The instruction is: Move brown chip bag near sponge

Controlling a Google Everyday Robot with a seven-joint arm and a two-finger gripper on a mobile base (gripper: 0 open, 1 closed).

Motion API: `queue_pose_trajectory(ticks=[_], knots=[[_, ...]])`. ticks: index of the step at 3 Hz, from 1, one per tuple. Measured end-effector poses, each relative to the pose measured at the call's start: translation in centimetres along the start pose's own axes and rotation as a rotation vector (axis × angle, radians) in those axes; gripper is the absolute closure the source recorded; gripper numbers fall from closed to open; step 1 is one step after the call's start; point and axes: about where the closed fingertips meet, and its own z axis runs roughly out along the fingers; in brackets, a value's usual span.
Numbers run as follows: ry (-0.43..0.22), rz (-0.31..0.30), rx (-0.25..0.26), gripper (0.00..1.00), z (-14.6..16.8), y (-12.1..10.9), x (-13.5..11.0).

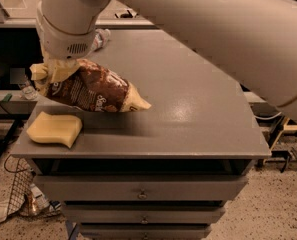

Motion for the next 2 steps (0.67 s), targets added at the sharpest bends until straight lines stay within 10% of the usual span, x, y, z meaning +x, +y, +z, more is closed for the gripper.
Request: queue_pose_trajectory(ticks=[2], knots=[[-0.075,-0.027,-0.114,1.00,4.5,0.4,-1.7]])
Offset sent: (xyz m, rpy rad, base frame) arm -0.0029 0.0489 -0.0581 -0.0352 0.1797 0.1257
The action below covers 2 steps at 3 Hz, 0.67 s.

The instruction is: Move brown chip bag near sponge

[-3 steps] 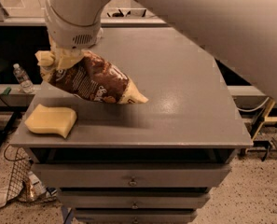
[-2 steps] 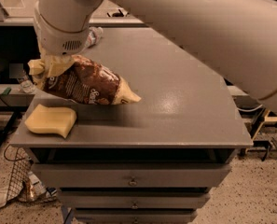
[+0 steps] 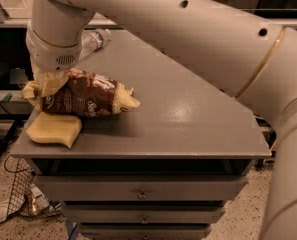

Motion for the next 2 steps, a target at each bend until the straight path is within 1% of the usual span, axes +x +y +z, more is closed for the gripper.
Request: queue_pose_trajectory(ticks=[1,2], knots=[[0.000,-0.002,-0.001,0.82,0.06,0.04,-0.10],[0.001,-0.004,-0.001,0.59,0.04,0.08,-0.21]])
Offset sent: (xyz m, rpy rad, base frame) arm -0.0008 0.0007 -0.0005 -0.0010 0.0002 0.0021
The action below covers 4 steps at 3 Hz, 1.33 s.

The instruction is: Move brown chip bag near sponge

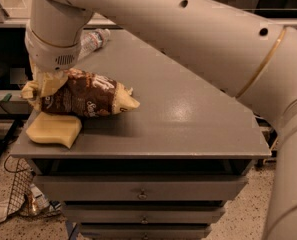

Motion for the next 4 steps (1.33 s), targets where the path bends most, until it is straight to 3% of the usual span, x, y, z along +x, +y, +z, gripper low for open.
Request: queue_pose_trajectory(ticks=[2,3,4], knots=[[0.001,-0.004,0.000,0.13,-0.04,0.07,-0.23],[0.002,-0.007,0.000,0.00,-0.06,0.11,-0.34],[0.002,-0.006,0.000,0.00,-0.07,0.12,-0.32]])
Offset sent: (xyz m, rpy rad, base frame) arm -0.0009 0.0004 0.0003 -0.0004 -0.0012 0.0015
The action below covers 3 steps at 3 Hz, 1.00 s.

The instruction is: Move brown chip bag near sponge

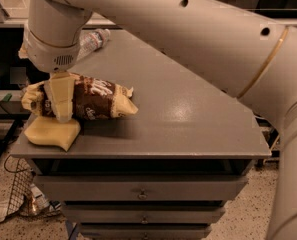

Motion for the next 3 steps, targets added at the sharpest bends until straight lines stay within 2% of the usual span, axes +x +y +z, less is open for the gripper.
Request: queue_pose_trajectory(ticks=[1,2,3], knots=[[0.054,0.014,-0.008,0.00,-0.8,0.6,2.1],[0.112,0.088,-0.033,0.00,-2.4,2.9,7.2],[0.135,0.182,-0.023,0.00,-4.8,5.8,12.7]])
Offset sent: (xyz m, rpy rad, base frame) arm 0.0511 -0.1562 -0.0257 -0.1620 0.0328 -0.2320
